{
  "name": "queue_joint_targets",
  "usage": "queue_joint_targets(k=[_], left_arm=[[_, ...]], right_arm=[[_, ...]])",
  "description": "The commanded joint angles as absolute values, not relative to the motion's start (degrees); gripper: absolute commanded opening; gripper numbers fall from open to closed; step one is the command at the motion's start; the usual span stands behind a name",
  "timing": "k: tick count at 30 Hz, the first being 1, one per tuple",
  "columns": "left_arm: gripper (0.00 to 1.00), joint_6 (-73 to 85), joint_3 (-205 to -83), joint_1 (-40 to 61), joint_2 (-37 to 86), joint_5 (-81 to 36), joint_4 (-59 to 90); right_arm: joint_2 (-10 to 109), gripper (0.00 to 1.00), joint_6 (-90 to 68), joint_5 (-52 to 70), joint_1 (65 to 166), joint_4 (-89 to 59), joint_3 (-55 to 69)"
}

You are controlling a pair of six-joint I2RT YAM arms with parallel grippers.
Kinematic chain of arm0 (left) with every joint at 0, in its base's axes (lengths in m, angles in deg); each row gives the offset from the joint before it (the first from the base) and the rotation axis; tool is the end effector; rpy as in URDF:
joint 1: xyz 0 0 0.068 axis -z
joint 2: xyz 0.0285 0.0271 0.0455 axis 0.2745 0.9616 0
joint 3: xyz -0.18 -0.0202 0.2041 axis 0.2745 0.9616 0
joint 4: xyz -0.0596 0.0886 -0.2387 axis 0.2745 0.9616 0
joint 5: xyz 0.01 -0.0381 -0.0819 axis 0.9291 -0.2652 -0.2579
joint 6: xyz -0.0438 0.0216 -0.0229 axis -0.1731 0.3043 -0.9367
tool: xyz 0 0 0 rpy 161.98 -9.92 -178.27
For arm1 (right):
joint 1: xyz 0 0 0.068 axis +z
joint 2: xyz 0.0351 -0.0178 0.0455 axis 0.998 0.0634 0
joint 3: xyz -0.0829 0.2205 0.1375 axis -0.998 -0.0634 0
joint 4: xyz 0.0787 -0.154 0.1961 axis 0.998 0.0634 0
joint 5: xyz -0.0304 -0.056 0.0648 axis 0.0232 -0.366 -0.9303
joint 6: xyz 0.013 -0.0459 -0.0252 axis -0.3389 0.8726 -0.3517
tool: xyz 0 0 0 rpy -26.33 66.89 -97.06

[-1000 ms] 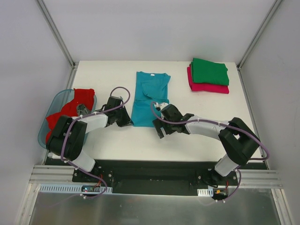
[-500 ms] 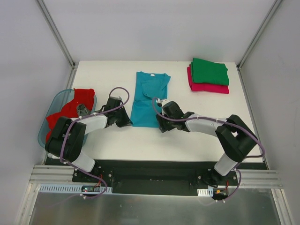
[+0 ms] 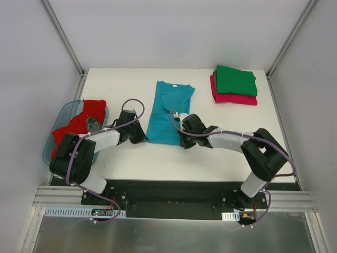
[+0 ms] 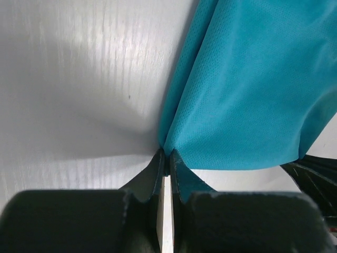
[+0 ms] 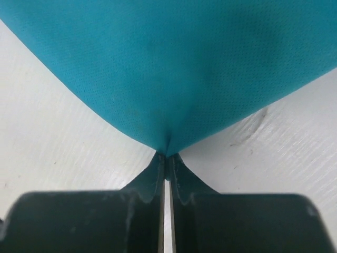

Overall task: Fold and stack the t-shirts
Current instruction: Grab one side of the 2/3 rectangular tshirt with both arms, then fold the long partially folded tshirt into a neat square

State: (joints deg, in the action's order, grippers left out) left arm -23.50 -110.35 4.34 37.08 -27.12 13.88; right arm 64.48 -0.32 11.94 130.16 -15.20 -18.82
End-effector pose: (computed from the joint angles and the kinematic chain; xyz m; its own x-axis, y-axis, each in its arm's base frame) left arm 0.2698 -0.1081 0.1529 -0.8228 -0.3840 -0.4191 -0.0801 0.8082 -0.5834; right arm 0.2402 0.2342 0.1618 -0.4717 -0.5495 -0.6896 -0.7639 0.6453 0.0084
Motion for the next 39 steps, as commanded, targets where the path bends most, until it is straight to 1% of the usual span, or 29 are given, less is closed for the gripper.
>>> queue_joint_targets(k=[1, 3, 10, 13, 16, 20, 24, 28, 32, 35, 39], left_arm=[[0.0, -25.02, -106.14, 4.72, 29.38, -26.31, 15.41], [0.0, -25.55, -103.68, 4.72, 22.28, -26.49, 16.37], [0.0, -26.43, -99.36, 4.98, -3.99, -26.93, 27.26], [0.0, -26.6, -98.48, 5.16, -15.34, -30.53, 29.81], [0.0, -26.87, -99.61, 5.25, -23.96, -31.24, 34.64], [0.0, -27.05, -101.63, 5.16, -30.48, -31.5, 39.4], [0.0, -27.31, -102.96, 5.16, -32.6, -31.33, 40.72], [0.0, -26.7, -103.66, 5.16, -31.46, -30.36, 41.07], [0.0, -26.61, -104.71, 5.16, -28.65, -28.25, 40.99], [0.0, -26.78, -105.59, 5.16, -24.97, -27.2, 39.67], [0.0, -27.22, -105.25, 5.16, -20.57, -26.67, 34.58]], right_arm=[[59.94, 0.01, -1.1, 6.86, 132.24, -7.66, -20.04], [54.94, 0.01, -3.63, 4.58, 133.73, -6.07, -21.0], [39.82, 0.01, -12.69, -12.37, 135.32, -2.12, -23.99], [34.28, 0.01, -15.07, -17.3, 137.16, -0.89, -24.0], [29.26, 0.01, -17.44, -21.87, 139.18, -0.44, -23.21], [25.04, 0.01, -21.21, -26.18, 140.86, -2.37, -23.99], [22.4, 0.01, -24.65, -25.93, 140.86, -6.41, -27.24], [21.25, 0.01, -27.29, -24.35, 140.77, -11.94, -31.19], [20.11, 0.01, -27.47, -19.17, 140.16, -13.53, -33.84], [19.06, 0.01, -27.64, -16.53, 138.14, -14.07, -35.68], [18.79, 0.01, -28.7, -17.4, 132.44, -14.33, -37.97]])
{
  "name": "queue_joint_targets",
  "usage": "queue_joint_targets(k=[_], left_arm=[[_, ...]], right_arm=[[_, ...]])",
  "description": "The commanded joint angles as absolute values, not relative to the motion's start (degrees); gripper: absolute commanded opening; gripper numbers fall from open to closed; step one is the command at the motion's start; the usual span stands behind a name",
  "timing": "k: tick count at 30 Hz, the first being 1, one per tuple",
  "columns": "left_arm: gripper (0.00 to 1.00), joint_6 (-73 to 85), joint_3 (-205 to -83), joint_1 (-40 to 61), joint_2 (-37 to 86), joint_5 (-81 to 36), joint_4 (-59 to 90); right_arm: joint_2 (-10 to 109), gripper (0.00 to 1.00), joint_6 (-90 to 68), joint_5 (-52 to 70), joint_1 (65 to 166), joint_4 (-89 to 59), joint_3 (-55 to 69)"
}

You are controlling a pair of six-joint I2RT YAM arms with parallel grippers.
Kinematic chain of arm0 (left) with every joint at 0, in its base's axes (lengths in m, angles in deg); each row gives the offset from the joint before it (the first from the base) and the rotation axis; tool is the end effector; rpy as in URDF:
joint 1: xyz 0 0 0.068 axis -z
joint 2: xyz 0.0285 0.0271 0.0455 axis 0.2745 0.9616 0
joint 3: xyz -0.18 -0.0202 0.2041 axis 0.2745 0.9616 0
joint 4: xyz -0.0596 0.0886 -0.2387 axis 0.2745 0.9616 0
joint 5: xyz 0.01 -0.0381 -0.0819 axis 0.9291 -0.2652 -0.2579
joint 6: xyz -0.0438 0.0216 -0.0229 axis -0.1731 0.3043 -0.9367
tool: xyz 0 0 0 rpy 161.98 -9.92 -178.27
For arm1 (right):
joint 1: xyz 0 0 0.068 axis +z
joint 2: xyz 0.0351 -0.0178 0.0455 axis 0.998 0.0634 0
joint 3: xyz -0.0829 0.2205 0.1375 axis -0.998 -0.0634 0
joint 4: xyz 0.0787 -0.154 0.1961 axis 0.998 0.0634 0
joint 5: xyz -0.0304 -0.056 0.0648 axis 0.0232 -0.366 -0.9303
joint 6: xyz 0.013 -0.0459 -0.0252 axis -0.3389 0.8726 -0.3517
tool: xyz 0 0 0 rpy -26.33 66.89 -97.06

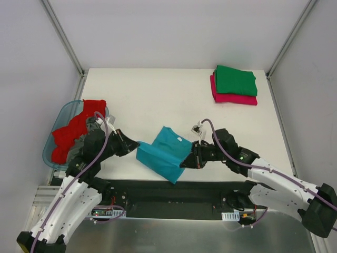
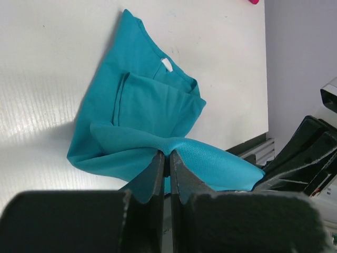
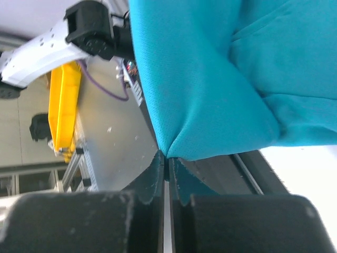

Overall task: Fold and stack the t-shirts
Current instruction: Fold the long partially folded tshirt into a neat square

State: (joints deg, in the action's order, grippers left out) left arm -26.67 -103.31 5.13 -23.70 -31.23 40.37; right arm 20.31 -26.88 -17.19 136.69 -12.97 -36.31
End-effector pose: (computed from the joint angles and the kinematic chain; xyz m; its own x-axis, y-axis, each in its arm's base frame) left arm 0.1146 -0.0553 0.2776 -0.6323 -0.4762 -0.6111 0.2235 0.6431 -0.7325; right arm 0.1147 0.1692 0.2570 -0.5932 -0.2155 -0.7757 -0.8023 0.2376 0.5475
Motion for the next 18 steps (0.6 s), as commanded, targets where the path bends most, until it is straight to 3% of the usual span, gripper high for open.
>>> queue_joint_targets(k=[1, 18], left_arm=[[0.0, -27.57, -105.07, 5.25, -19.34, -26.49, 33.18], [0.0, -23.8, -116.04, 11.4, 14.31, -15.95, 21.65]], right_arm=[[18.79, 0.01, -28.7, -17.66, 131.2, -14.42, -38.32], [24.15, 0.01, -24.4, -12.58, 116.78, -13.45, -40.61]])
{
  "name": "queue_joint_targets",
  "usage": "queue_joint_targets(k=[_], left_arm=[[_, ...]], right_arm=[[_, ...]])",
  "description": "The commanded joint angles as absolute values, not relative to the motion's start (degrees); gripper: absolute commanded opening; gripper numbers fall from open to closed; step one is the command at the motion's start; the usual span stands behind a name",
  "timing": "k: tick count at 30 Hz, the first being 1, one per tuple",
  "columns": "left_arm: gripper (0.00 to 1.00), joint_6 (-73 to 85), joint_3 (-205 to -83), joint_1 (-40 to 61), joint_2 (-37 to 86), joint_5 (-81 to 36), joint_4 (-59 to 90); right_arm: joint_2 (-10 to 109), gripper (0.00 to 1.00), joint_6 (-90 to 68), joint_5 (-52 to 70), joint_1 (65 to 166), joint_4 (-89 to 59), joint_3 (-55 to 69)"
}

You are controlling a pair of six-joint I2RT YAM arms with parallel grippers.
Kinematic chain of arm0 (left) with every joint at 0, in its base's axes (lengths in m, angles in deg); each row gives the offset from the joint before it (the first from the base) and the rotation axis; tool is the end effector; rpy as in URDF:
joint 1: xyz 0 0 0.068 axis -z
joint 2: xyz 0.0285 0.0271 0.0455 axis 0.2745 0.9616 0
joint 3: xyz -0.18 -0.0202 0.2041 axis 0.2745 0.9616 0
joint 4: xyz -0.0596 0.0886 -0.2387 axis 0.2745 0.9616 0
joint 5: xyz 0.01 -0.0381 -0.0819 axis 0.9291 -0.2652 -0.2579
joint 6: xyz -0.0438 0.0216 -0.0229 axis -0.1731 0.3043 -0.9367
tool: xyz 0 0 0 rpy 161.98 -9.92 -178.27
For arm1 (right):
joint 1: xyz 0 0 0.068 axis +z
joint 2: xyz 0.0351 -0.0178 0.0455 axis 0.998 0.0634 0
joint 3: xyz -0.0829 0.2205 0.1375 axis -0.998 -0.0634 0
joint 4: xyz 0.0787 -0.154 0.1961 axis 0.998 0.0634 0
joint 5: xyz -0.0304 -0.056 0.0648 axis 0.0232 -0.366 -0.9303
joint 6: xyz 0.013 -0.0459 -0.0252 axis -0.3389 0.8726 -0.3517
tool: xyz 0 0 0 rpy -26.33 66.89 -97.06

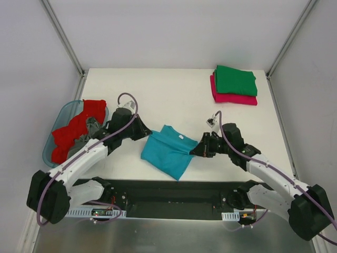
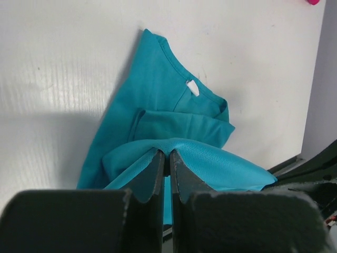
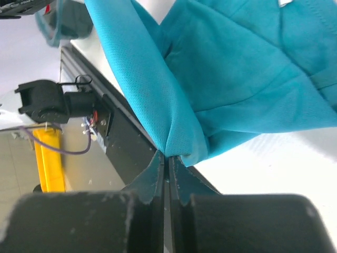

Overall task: Fold and stack the t-shirts
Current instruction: Fold the long partially folded tshirt into a neat square

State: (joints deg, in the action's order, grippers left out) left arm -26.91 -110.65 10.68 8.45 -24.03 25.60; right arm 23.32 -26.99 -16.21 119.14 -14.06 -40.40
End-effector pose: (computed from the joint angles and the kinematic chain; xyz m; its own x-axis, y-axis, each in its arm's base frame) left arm 0.2036 -0.1088 0.2589 -0.7071 -0.4232 -0.5666 0.1088 0.7266 -0.6784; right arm 0.1621 0.1273 0.2244 -0.6954 -0.0623 -0.7159 -0.6372 0.5142 0.5742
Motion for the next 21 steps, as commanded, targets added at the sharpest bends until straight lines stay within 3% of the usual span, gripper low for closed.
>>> queue_joint_targets(k=[1, 12, 17, 19, 21], left_arm=[[0.0, -23.62, -116.92, 11.58, 15.99, -15.25, 21.65], [0.0, -21.33, -125.36, 11.93, 33.82, -13.4, 20.24], [0.01, -21.95, -129.23, 11.93, 41.13, -11.64, 19.89], [0.11, -21.86, -130.55, 11.93, 43.68, -10.59, 19.98], [0.41, -21.25, -132.22, 11.84, 45.79, -10.14, 20.07]], right_arm=[[24.59, 0.01, -24.22, -10.83, 115.99, -13.45, -40.61], [32.58, 0.01, -22.2, -3.35, 110.28, -13.98, -40.09], [39.6, 0.07, -21.32, 2.89, 109.3, -15.47, -36.92], [43.03, 0.07, -20.44, 5.43, 109.13, -17.84, -35.43], [46.8, 0.16, -19.3, 7.38, 109.13, -17.23, -32.97]])
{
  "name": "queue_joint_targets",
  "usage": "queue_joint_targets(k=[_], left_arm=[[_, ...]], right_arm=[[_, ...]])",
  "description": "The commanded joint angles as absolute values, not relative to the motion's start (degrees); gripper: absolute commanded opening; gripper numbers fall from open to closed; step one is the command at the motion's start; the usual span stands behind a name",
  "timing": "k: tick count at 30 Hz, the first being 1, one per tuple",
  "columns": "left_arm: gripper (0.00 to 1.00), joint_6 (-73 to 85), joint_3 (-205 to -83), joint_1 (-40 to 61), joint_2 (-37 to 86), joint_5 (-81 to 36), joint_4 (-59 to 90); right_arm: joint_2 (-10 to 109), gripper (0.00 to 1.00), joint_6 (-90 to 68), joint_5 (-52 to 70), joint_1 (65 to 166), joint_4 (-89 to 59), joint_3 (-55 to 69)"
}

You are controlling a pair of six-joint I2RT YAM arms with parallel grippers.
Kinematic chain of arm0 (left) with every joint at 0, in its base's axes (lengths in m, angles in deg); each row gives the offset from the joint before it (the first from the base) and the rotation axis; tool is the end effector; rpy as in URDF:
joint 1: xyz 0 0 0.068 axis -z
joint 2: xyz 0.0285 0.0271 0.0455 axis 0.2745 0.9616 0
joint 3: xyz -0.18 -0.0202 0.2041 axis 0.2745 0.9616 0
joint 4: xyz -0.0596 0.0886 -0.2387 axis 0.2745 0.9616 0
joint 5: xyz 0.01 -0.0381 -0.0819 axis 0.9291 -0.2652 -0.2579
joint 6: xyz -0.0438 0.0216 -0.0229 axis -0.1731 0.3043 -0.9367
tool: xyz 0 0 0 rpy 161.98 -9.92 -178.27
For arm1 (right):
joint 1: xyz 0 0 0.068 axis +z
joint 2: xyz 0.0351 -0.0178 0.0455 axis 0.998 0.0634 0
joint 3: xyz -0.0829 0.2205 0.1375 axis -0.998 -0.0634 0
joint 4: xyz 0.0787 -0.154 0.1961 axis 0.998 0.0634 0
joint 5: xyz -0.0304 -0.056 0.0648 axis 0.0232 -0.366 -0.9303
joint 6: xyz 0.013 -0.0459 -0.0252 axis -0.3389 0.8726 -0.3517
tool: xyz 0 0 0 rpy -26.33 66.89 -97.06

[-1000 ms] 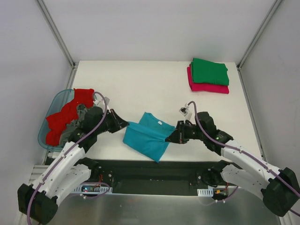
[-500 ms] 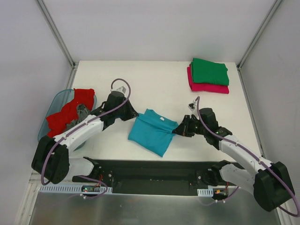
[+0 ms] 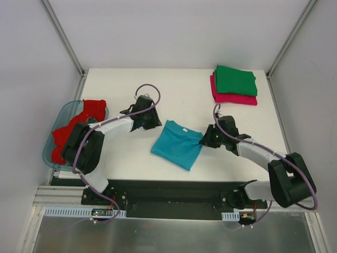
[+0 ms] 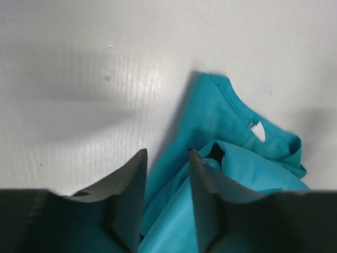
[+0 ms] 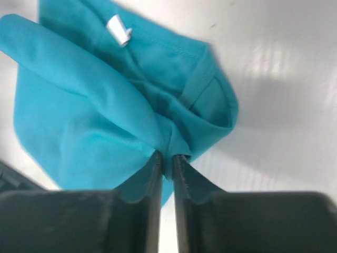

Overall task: Fold and stack the t-shirts
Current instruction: Fold the long partially folded tshirt into a neat square, then put the neatly folded tshirt into the corner of the board with the right arm

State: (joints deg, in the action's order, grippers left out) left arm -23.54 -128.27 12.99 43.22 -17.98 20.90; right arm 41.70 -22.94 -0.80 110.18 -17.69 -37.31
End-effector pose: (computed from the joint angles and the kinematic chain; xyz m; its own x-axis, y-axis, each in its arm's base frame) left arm 0.3063 -0.1719 0.2035 -0.7771 -0.3260 -0.5384 0.0154 0.8453 -0.5340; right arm 0.2234 0.1102 0.1785 -0.7444 0.0042 -0.6677 -0.3762 0.8235 0.4246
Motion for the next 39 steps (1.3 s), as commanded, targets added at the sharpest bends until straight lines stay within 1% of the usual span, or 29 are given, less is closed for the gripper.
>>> queue_joint_targets(k=[1, 2, 3, 5, 6, 7, 9, 10, 13, 16, 19, 20, 21, 22, 25, 29, 34, 36, 38, 39], left_arm=[[0.54, -20.81, -133.1, 11.75, 46.67, -10.75, 19.98], [0.69, -20.55, -133.63, 11.75, 47.02, -11.28, 20.07], [0.74, -20.28, -133.98, 11.75, 46.85, -11.81, 20.07], [0.81, -19.66, -133.38, 11.84, 45.63, -12.17, 20.07], [0.87, -19.66, -132.67, 11.84, 44.32, -12.17, 19.89], [0.99, -19.66, -131.53, 11.84, 42.82, -12.25, 19.98], [0.99, -19.31, -129.43, 11.84, 40.19, -12.95, 19.63], [0.99, -19.05, -128.02, 11.84, 39.04, -13.91, 19.45], [0.99, -17.39, -125.2, 11.84, 36.4, -19.79, 18.14], [0.99, -14.84, -122.21, 11.84, 34.9, -24.9, 14.98], [0.99, -13.69, -121.42, 11.84, 36.38, -27.01, 14.01], [0.99, -13.6, -121.68, 11.84, 37.35, -27.72, 13.92], [0.99, -13.6, -121.94, 11.84, 38.58, -28.77, 13.83], [0.99, -13.43, -122.47, 11.84, 39.9, -29.91, 13.74], [0.96, -14.12, -123.44, 11.93, 43.24, -29.84, 13.83], [0.87, -15.97, -123.26, 11.93, 45.0, -26.41, 14.0], [0.59, -17.29, -122.12, 12.19, 46.59, -27.81, 12.96], [0.49, -17.99, -121.16, 12.54, 46.85, -27.63, 12.6], [0.42, -18.69, -119.84, 12.72, 46.77, -27.11, 12.07], [0.34, -19.13, -119.22, 12.81, 46.68, -26.93, 11.81]], right_arm=[[48.13, 0.22, -18.68, 7.9, 109.04, -17.32, -32.0], [48.84, 0.32, -18.5, 8.61, 109.04, -17.32, -31.3], [49.54, 0.49, -17.81, 9.31, 109.13, -17.23, -30.6], [49.55, 0.72, -16.57, 10.28, 109.13, -14.61, -29.28], [48.59, 0.76, -15.61, 9.93, 109.22, -13.2, -29.01], [47.19, 0.81, -15.17, 9.41, 109.3, -12.4, -29.09], [43.68, 0.84, -14.72, 8.01, 109.39, -12.22, -30.41], [41.92, 0.88, -14.46, 7.21, 109.65, -12.31, -31.28], [37.35, 0.9, -11.84, 5.46, 111.06, -12.84, -33.31], [36.19, 0.91, -9.37, 3.69, 112.9, -11.52, -33.66], [37.07, 0.99, -12.07, 5.97, 114.66, -9.24, -33.4], [37.33, 0.99, -13.39, 6.67, 115.1, -8.97, -33.66], [37.6, 0.96, -15.06, 7.46, 115.54, -8.88, -33.93], [37.86, 0.96, -17.34, 8.17, 115.98, -8.97, -34.1], [39.0, 0.96, -22.53, 8.0, 116.42, -8.36, -34.54], [41.02, 0.96, -31.23, 9.58, 116.42, -8.61, -35.33], [45.94, 0.99, -34.85, 8.53, 116.51, -11.51, -34.63], [47.87, 0.95, -35.46, 7.91, 116.51, -12.13, -34.19], [49.37, 0.93, -35.99, 7.21, 116.51, -12.57, -33.84], [49.9, 0.92, -35.99, 6.68, 116.51, -13.09, -33.75]])
